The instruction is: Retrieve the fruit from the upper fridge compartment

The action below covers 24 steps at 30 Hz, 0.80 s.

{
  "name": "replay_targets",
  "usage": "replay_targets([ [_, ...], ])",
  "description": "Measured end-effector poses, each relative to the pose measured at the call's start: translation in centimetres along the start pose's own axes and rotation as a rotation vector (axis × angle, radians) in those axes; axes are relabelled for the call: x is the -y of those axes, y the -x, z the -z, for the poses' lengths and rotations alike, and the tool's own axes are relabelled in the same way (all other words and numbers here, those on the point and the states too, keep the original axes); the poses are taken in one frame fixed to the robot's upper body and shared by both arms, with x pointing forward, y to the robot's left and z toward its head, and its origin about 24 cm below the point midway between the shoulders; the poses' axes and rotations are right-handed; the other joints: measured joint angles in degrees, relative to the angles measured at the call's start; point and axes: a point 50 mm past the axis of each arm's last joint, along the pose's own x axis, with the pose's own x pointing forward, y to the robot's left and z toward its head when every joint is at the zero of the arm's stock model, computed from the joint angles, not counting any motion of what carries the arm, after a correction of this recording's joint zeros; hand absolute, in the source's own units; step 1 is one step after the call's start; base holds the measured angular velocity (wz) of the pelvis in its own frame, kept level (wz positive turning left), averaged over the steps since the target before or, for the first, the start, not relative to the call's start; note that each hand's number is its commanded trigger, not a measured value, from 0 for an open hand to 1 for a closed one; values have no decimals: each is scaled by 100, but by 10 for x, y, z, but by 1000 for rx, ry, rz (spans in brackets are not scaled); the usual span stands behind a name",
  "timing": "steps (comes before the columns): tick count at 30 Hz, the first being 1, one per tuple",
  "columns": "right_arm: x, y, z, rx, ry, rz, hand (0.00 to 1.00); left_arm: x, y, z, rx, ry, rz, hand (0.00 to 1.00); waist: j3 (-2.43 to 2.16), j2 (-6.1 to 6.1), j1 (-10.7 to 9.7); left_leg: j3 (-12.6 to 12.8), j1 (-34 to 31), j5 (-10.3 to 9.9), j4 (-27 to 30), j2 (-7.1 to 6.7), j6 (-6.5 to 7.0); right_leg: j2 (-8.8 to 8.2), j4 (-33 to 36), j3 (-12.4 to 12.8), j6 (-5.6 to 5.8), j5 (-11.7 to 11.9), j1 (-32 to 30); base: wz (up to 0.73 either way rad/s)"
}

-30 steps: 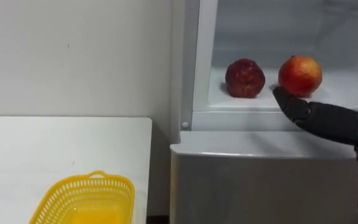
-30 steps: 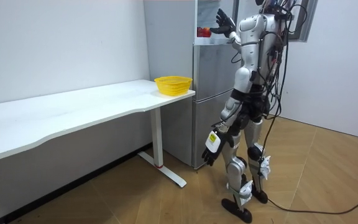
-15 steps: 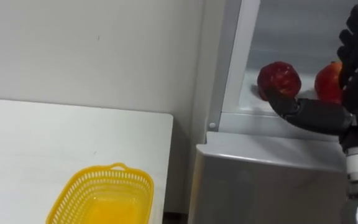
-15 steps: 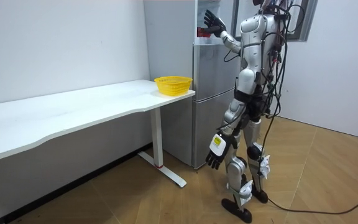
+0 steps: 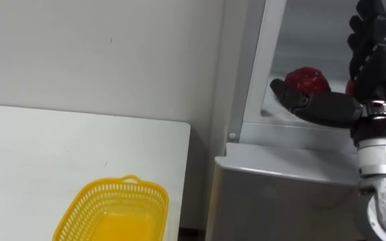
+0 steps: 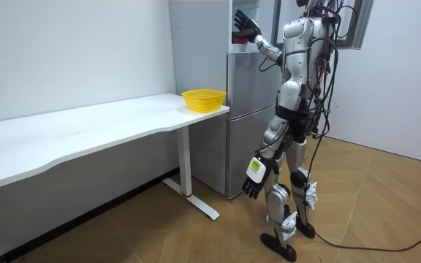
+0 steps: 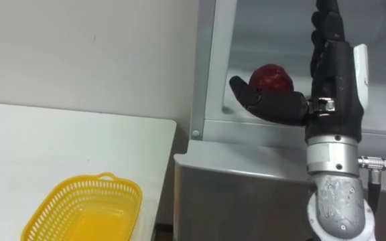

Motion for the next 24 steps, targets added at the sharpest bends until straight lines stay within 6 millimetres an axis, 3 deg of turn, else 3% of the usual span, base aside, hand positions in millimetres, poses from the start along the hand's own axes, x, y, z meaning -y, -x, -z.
replay_targets([
  [9,0,-4,11,-60,26,-19,0,-3,0,-2,-4,-35,-12,0,-24,-13,18,-7,2,1,1,-2,0,0,4,-8,0,0,7,0],
  [15,11,-6,23,-113,100,-20,0,-7,0,-1,-14,-32,-28,0,-52,-50,111,-94,12,3,1,0,-2,-3,7,-22,0,0,35,5],
  [24,13,-7,23,-113,110,-28,0,-9,0,-5,4,-44,-21,0,-49,-89,123,-140,3,5,-2,-1,-2,-4,10,-64,0,0,46,2],
])
